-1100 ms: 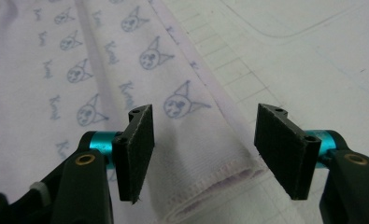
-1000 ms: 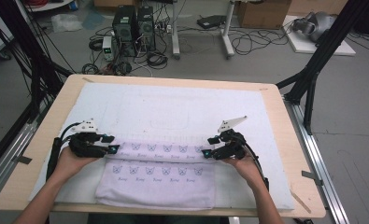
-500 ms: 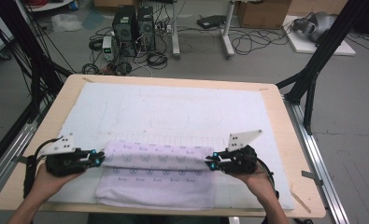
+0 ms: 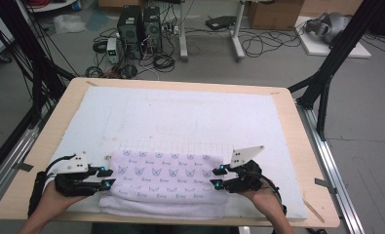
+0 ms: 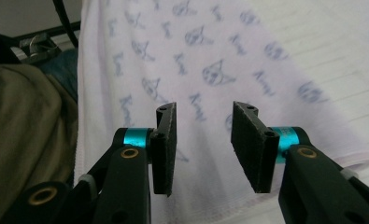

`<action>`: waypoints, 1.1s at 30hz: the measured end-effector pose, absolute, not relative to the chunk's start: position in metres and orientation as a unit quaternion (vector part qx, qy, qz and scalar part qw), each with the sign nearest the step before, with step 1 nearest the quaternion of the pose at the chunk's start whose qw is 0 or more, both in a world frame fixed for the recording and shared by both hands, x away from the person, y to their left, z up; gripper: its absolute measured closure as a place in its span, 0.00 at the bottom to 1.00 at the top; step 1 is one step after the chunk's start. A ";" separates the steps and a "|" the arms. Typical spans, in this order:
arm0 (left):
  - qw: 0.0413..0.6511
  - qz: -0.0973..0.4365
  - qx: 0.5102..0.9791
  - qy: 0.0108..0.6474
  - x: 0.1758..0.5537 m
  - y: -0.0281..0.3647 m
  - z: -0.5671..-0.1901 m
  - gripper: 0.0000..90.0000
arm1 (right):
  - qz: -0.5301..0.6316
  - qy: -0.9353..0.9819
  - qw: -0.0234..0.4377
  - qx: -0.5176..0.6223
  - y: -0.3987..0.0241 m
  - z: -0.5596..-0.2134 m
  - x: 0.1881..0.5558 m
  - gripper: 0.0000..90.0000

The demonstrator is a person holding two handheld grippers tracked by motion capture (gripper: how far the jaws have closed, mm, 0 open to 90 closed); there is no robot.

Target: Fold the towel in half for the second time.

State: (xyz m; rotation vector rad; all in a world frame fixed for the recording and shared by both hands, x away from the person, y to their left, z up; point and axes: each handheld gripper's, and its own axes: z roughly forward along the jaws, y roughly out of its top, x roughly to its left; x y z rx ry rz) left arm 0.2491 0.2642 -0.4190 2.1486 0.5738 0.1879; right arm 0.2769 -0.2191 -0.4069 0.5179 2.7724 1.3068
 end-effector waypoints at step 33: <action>0.420 0.059 0.881 0.208 0.218 0.261 -0.430 0.80 | 0.407 0.904 -0.017 0.127 -0.214 -0.423 0.243 0.71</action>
